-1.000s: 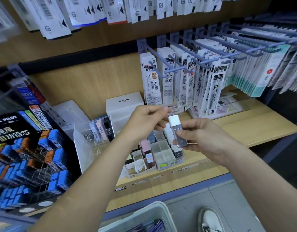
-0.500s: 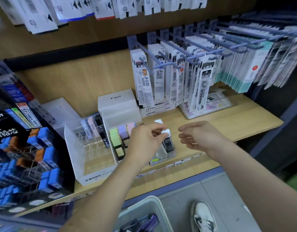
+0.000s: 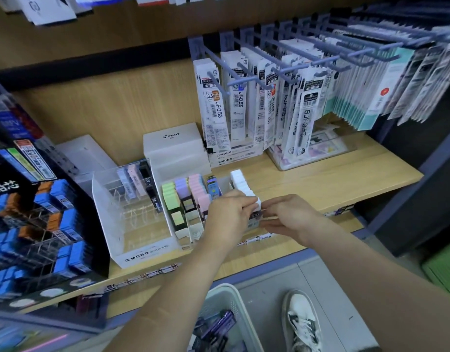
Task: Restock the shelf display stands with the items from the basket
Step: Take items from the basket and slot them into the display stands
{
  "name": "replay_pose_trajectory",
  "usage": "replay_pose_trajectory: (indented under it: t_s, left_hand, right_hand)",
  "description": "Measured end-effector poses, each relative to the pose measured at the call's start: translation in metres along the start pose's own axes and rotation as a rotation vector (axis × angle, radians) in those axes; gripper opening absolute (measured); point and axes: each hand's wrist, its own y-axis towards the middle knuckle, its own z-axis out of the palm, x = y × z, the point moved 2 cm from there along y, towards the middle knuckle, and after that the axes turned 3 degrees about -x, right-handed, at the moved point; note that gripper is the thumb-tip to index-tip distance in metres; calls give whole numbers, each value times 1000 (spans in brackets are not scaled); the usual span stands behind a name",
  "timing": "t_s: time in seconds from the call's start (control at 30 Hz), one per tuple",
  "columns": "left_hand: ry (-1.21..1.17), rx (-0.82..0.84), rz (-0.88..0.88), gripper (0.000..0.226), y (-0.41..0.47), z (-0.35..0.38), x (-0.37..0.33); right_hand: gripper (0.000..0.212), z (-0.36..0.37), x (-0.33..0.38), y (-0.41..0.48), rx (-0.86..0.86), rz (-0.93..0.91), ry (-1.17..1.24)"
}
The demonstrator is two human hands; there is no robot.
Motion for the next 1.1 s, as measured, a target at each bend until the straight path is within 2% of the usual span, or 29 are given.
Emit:
replay_pose_trajectory:
  t_s: [0.13, 0.27, 0.3, 0.37, 0.43, 0.47, 0.53, 0.6, 0.67, 0.73, 0.8, 0.9, 0.97, 1.03, 1.1]
  left_hand:
    - [96, 11, 74, 19, -4, -3, 2]
    - [103, -58, 58, 20, -13, -31, -5]
    - [77, -111, 24, 19, -21, -42, -6]
    - [-125, -151, -173, 19, -44, -61, -3]
    - [-333, -151, -380, 30, -73, -72, 7]
    - [-335, -155, -430, 32, -89, -74, 16]
    - [-214, -92, -470, 25, -117, -72, 38]
    - [-45, 43, -460, 16, -141, -70, 60]
    - [114, 215, -447, 19, -163, -67, 84]
    - [220, 372, -527, 23, -190, -61, 112]
    - [300, 494, -635, 26, -222, -53, 145]
    - [383, 705, -685, 30, -269, -33, 184]
    - [446, 847, -689, 29, -294, -17, 198]
    - [443, 913, -742, 26, -314, 1, 213]
    - [444, 901, -790, 26, -329, 19, 227]
  right_hand:
    - [21, -2, 4, -2, -24, -40, -105]
    - [23, -10, 13, -6, -224, -261, -376]
    - [22, -12, 18, -10, -281, -334, -415]
    - [22, -11, 28, -24, -322, -465, -432]
    - [23, -4, 37, -41, -251, -556, -460]
    - [24, 2, 39, -50, -196, -585, -493]
    - [24, 19, 33, -69, -62, -605, -584]
    - [25, 44, 14, -81, 100, -608, -732]
    - [23, 72, -17, -83, 262, -584, -917]
    - [20, 99, -56, -76, 411, -540, -1072]
    - [21, 118, -97, -58, 502, -421, -1121]
    - [27, 137, -159, -22, 512, -189, -1069]
    - [30, 148, -199, -4, 478, -121, -1084]
    - [30, 159, -237, 12, 467, -56, -1077]
    - [33, 167, -271, 27, 452, 31, -1083]
